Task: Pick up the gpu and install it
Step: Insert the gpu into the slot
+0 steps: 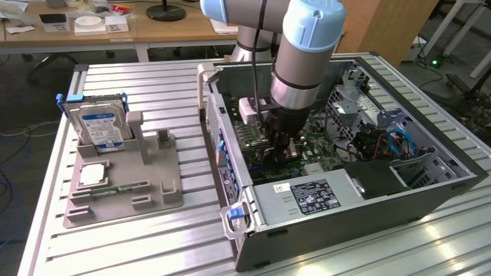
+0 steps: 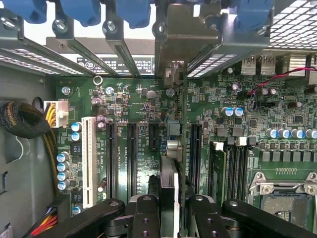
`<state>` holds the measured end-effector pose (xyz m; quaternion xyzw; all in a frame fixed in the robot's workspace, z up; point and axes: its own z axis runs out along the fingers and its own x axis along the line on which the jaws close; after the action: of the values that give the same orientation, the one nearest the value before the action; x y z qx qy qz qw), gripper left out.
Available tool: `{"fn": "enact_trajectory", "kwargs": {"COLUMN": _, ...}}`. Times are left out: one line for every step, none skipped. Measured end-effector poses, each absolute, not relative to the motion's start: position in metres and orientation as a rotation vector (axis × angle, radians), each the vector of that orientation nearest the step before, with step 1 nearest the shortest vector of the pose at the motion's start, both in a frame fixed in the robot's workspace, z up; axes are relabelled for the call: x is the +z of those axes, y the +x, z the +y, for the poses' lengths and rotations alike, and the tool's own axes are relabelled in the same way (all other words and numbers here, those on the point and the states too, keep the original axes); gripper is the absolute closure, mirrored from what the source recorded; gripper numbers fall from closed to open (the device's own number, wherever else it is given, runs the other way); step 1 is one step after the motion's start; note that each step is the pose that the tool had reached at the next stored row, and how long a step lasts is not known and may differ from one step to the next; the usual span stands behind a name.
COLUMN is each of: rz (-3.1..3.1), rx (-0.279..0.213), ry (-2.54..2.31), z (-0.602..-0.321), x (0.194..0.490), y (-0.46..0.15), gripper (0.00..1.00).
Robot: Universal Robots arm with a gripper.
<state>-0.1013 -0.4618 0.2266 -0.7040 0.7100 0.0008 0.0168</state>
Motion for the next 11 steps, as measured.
{"fn": "enact_trajectory", "kwargs": {"rz": 2.207, "rx": 0.002, "ry": -2.188, "z": -0.4618, "x": 0.2265, "y": -0.1013, "gripper": 0.73}}
{"fn": "enact_trajectory", "kwargs": {"rz": 2.207, "rx": 0.003, "ry": -2.188, "z": -0.4618, "x": 0.2264, "y": -0.1013, "gripper": 0.73}}
{"fn": "enact_trajectory", "kwargs": {"rz": 2.207, "rx": 0.003, "ry": -2.188, "z": -0.4618, "x": 0.2263, "y": -0.1013, "gripper": 0.73}}
{"fn": "enact_trajectory", "kwargs": {"rz": 2.207, "rx": 0.003, "ry": -2.188, "z": -0.4617, "x": 0.2262, "y": -0.1013, "gripper": 0.73}}
{"fn": "enact_trajectory", "kwargs": {"rz": 2.207, "rx": 0.003, "ry": -2.188, "z": -0.4617, "x": 0.2262, "y": -0.1013, "gripper": 0.73}}
{"fn": "enact_trajectory", "kwargs": {"rz": 2.207, "rx": 0.003, "ry": -2.188, "z": -0.4617, "x": 0.2262, "y": -0.1013, "gripper": 0.73}}
{"fn": "enact_trajectory", "kwargs": {"rz": 2.207, "rx": 0.003, "ry": -2.188, "z": -0.4617, "x": 0.2262, "y": -0.1012, "gripper": 0.73}}
{"fn": "enact_trajectory", "kwargs": {"rz": 2.207, "rx": 0.003, "ry": -2.188, "z": -0.4617, "x": 0.2262, "y": -0.1013, "gripper": 0.73}}
{"fn": "enact_trajectory", "kwargs": {"rz": 2.207, "rx": 0.003, "ry": -2.188, "z": -0.4617, "x": 0.2262, "y": -0.1012, "gripper": 0.73}}
{"fn": "enact_trajectory", "kwargs": {"rz": 2.207, "rx": 0.003, "ry": -2.188, "z": -0.4617, "x": 0.2262, "y": -0.1013, "gripper": 0.73}}
{"fn": "enact_trajectory", "kwargs": {"rz": 2.207, "rx": 0.003, "ry": -2.188, "z": -0.4617, "x": 0.2262, "y": -0.1012, "gripper": 0.73}}
